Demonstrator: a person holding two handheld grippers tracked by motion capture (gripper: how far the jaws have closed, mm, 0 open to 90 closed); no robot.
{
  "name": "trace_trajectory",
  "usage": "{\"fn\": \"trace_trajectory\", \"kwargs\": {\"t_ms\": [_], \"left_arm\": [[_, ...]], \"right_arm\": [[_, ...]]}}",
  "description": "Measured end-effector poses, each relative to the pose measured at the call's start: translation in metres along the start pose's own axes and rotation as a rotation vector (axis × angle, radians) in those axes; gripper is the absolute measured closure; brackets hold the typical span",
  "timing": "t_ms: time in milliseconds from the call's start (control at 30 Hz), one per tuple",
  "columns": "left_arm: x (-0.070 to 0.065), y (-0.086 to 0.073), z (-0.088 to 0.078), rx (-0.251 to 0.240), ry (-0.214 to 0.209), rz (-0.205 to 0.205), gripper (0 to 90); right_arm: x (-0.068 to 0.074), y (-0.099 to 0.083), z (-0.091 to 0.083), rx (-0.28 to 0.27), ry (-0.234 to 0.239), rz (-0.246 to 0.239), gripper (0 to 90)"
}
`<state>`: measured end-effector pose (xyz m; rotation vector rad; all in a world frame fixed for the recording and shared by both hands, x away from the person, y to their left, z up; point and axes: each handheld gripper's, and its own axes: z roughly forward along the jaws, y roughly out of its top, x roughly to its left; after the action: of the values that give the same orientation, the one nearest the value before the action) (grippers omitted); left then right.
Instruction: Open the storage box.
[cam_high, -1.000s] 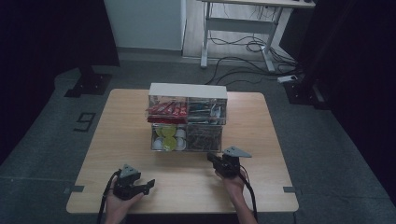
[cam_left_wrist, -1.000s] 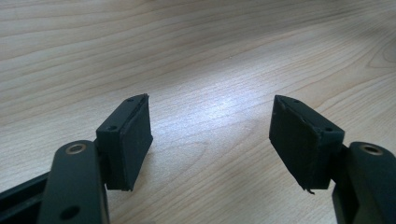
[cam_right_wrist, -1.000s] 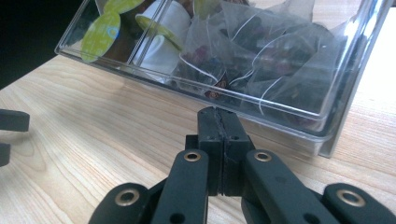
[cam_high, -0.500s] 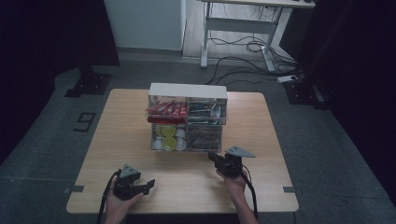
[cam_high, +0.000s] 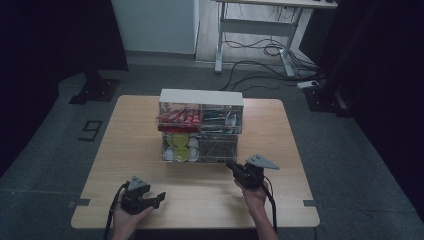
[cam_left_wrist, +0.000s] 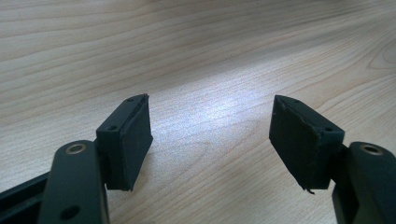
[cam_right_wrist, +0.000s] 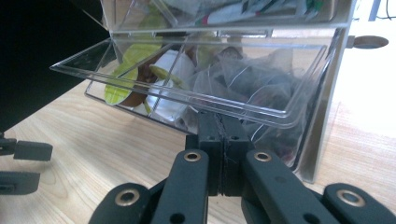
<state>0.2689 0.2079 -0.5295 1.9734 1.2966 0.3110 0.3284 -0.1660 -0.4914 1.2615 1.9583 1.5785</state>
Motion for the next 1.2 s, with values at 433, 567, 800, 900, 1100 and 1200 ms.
{"fn": "trace_trajectory", "kwargs": {"t_ms": [433,567,800,900,1100,1200], "left_arm": [[0.001,0.0,0.001,0.006,0.009,-0.001,30.0],[0.0,-0.001,0.002,0.012,0.01,-0.001,30.0],[0.0,-0.001,0.002,0.012,0.014,0.001,30.0],[0.001,-0.001,0.001,0.007,0.015,-0.004,30.0],[0.001,-0.001,-0.001,0.0,0.016,-0.005,30.0],[0.001,-0.001,-0.003,-0.001,0.015,-0.006,30.0]], "right_arm": [[0.002,0.012,0.003,-0.014,-0.001,-0.038,88.9],[0.001,0.019,0.001,-0.037,0.003,-0.032,88.9],[0.0,0.028,0.004,-0.065,0.007,-0.032,88.9],[0.0,0.031,0.006,-0.071,0.009,-0.034,88.9],[-0.001,0.037,0.009,-0.094,0.01,-0.03,89.0],[-0.001,0.043,0.01,-0.128,0.007,-0.021,88.6]]}}
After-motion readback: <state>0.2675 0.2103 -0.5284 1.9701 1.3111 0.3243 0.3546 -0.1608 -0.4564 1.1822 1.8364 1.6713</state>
